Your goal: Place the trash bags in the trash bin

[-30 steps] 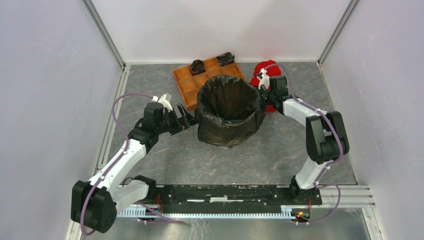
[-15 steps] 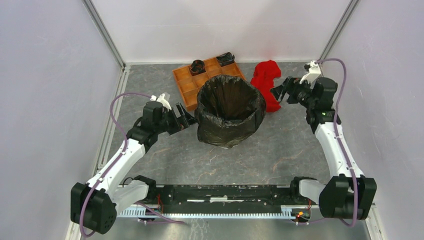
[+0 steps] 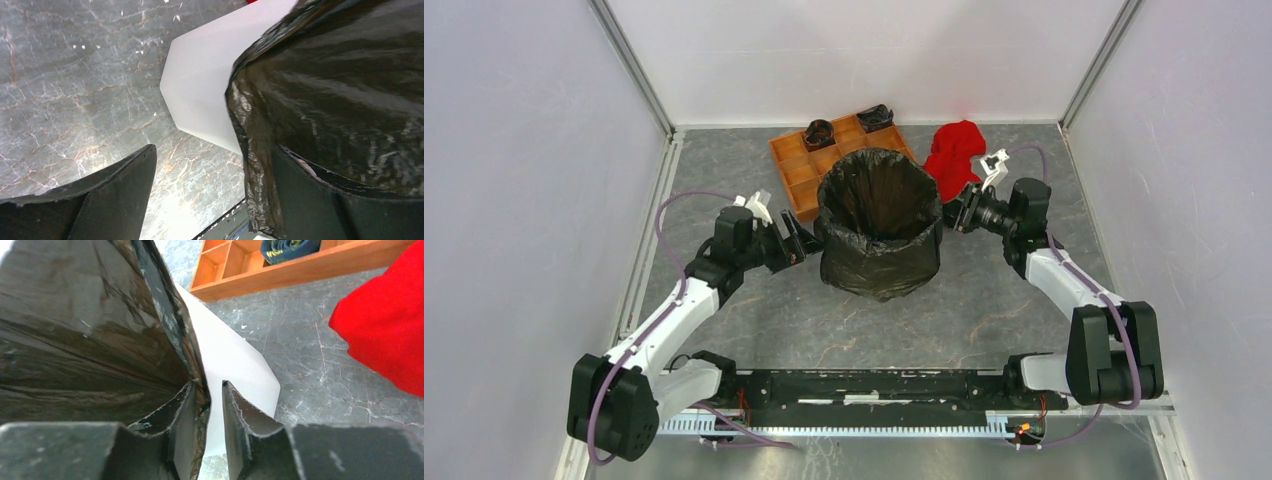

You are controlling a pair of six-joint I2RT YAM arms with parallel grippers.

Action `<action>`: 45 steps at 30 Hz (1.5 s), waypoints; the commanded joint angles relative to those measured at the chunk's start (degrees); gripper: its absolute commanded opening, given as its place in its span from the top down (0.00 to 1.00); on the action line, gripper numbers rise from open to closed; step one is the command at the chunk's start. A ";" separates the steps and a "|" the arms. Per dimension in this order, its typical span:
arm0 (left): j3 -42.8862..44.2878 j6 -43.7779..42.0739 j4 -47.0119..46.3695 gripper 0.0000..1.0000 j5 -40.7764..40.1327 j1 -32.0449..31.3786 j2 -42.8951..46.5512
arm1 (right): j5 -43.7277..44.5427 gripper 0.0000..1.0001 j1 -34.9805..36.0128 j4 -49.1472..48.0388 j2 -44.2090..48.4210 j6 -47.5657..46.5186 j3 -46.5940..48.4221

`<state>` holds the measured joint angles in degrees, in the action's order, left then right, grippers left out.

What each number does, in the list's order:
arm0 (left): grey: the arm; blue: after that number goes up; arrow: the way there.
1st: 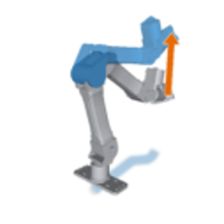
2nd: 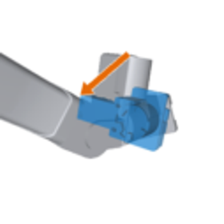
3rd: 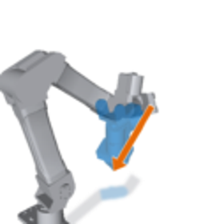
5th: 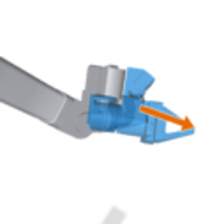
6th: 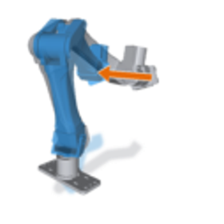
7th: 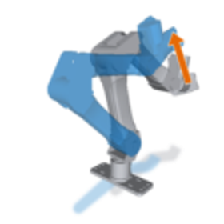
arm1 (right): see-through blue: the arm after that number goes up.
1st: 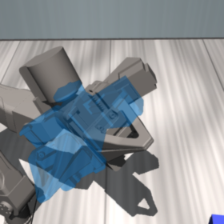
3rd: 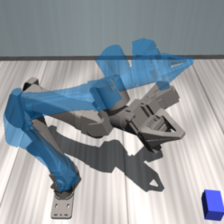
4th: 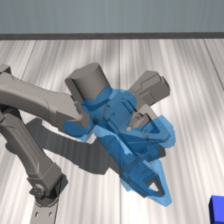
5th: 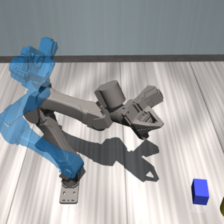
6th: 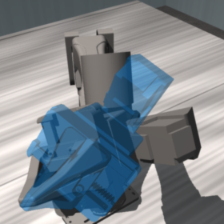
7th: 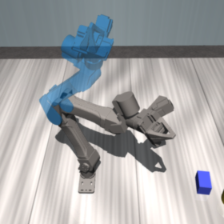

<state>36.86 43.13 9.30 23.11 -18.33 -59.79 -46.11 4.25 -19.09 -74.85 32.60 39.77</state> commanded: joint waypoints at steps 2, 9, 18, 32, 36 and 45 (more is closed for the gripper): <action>-2.06 2.75 -4.63 0.12 2.02 0.22 -0.89 | 1.36 0.71 0.39 -4.99 -2.27 -0.37 -3.63; -3.16 2.78 -4.70 0.17 0.86 0.22 -0.95 | 3.25 0.72 3.29 0.02 -2.82 -5.24 -6.59; 1.40 -3.20 5.93 0.14 -8.02 0.22 2.70 | 25.19 0.37 3.33 23.99 2.94 -17.68 3.14; 4.87 -6.60 17.39 0.04 -20.53 0.25 15.66 | 31.46 0.10 3.32 22.30 -4.12 -23.33 17.17; 7.86 -6.88 20.11 0.03 -22.53 0.23 19.14 | 18.88 0.10 3.44 19.65 -14.92 -19.03 25.54; 15.36 -7.07 23.96 0.01 -24.78 0.27 23.42 | 4.21 0.11 10.10 8.41 -23.91 -9.87 24.85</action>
<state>48.12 38.50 31.48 0.51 -18.33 -37.65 -33.19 10.61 -2.55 -98.56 18.52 65.84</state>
